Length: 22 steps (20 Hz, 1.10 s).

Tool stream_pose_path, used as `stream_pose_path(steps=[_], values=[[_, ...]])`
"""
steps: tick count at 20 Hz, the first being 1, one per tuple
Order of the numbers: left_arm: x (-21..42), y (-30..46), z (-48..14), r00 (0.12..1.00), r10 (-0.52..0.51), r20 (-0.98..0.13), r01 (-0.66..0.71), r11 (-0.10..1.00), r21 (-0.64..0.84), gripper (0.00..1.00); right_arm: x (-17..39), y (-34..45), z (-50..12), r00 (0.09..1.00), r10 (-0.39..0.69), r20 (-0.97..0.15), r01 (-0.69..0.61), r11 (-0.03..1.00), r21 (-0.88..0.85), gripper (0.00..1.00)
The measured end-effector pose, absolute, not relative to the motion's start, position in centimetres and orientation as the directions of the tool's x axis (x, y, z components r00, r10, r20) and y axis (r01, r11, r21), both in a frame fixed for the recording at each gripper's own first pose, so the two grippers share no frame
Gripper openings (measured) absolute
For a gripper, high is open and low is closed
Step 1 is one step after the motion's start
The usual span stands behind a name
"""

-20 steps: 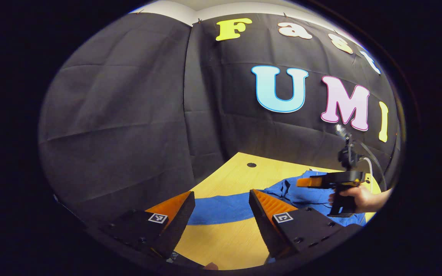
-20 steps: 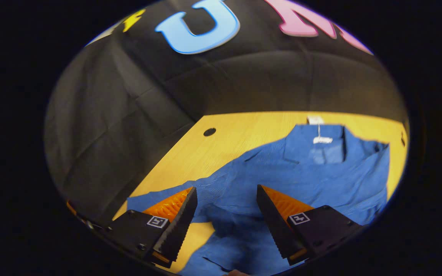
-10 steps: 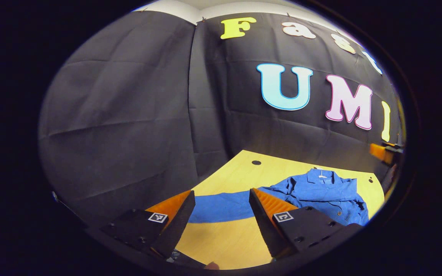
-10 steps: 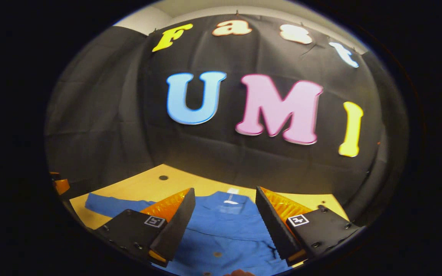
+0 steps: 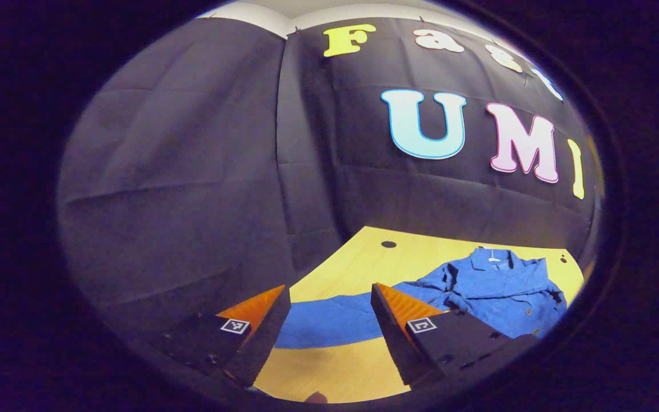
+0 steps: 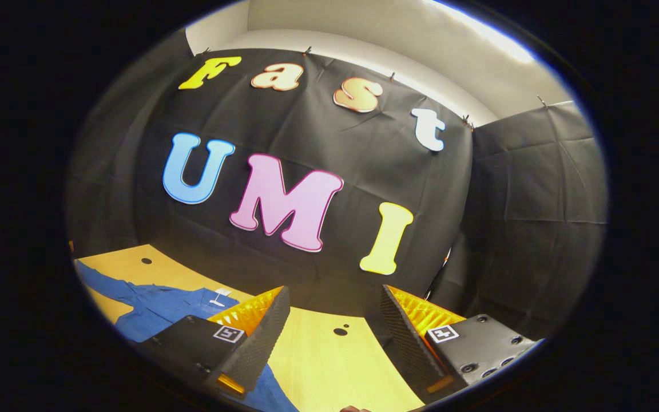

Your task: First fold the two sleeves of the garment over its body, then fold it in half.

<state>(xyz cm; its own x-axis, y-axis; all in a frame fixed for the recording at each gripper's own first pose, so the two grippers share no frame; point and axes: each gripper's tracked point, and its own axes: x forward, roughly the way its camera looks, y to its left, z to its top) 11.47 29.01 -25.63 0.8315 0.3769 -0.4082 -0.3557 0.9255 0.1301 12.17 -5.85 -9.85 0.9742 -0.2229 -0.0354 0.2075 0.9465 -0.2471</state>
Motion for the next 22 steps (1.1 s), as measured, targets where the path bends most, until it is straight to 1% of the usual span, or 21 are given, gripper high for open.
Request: stream_pose_path(steps=[1, 2, 3, 5, 7, 9, 10, 11, 15, 16, 17, 18, 20, 21, 22], values=[[11.5, 29.5, -27.0, 0.796, 0.383, -0.47, -0.354, 0.923, 0.152, 0.82, 11.8, -5.6, -9.5, 0.975, -0.218, -0.034, 0.204, 0.95, -0.236, 0.92], [11.9, 29.9, -27.9, 0.774, 0.39, -0.498, -0.357, 0.919, 0.167, 0.82, 11.1, -5.2, -9.6, 0.978, -0.202, -0.04, 0.19, 0.959, -0.209, 0.92], [12.6, 30.3, -29.2, 0.761, 0.399, -0.512, -0.367, 0.915, 0.166, 0.84, 10.8, -4.4, -9.5, 0.981, -0.186, -0.053, 0.174, 0.969, -0.174, 0.93], [13.0, 31.3, -30.2, 0.741, 0.41, -0.532, -0.4, 0.906, 0.142, 0.85, 10.8, -3.1, -8.7, 0.986, -0.158, -0.054, 0.15, 0.98, -0.13, 0.93], [13.0, 32.9, -31.6, 0.713, 0.429, -0.555, -0.426, 0.893, 0.143, 0.84, 10.9, -2.8, -7.5, 0.988, -0.155, -0.016, 0.151, 0.977, -0.152, 0.92], [13.4, 33.7, -32.7, 0.677, 0.462, -0.574, -0.454, 0.875, 0.169, 0.84, 11.1, -2.4, -7.2, 0.989, -0.146, -0.011, 0.143, 0.978, -0.155, 0.92], [13.6, 34.0, -33.3, 0.66, 0.471, -0.585, -0.469, 0.867, 0.169, 0.85, 11.2, -2.1, -7.7, 0.99, -0.139, -0.025, 0.134, 0.98, -0.147, 0.99], [13.5, 34.0, -33.8, 0.646, 0.474, -0.598, -0.485, 0.86, 0.158, 0.84, 11.3, -1.7, -8.0, 0.99, -0.133, -0.039, 0.126, 0.982, -0.141, 0.92], [13.4, 35.3, -36.8, 0.595, 0.486, -0.64, -0.524, 0.839, 0.15, 0.85, 12.2, -0.5, -8.0, 0.992, -0.113, -0.047, 0.105, 0.983, -0.153, 0.92], [13.4, 35.6, -37.0, 0.588, 0.495, -0.64, -0.528, 0.834, 0.16, 0.87, 12.4, 0.0, -8.1, 0.993, -0.104, -0.051, 0.095, 0.983, -0.155, 0.92], [13.3, 35.9, -37.3, 0.577, 0.502, -0.645, -0.531, 0.83, 0.171, 0.85, 12.6, 0.3, -8.2, 0.994, -0.095, -0.057, 0.085, 0.984, -0.157, 0.92], [13.3, 36.1, -37.6, 0.569, 0.504, -0.649, -0.535, 0.827, 0.172, 0.85, 12.7, 0.5, -8.4, 0.994, -0.092, -0.062, 0.081, 0.984, -0.159, 0.92], [13.5, 35.9, -38.7, 0.553, 0.493, -0.672, -0.545, 0.824, 0.156, 0.85, 13.2, 0.7, -8.2, 0.994, -0.089, -0.069, 0.076, 0.984, -0.162, 0.92], [13.0, 35.8, -39.8, 0.53, 0.475, -0.702, -0.548, 0.824, 0.144, 0.85, 13.4, 0.9, -8.2, 0.994, -0.087, -0.071, 0.075, 0.984, -0.16, 0.92], [13.5, 35.9, -39.1, 0.56, 0.48, -0.675, -0.559, 0.82, 0.12, 0.85, 13.5, 1.1, -8.3, 0.994, -0.086, -0.074, 0.073, 0.985, -0.156, 0.92]])
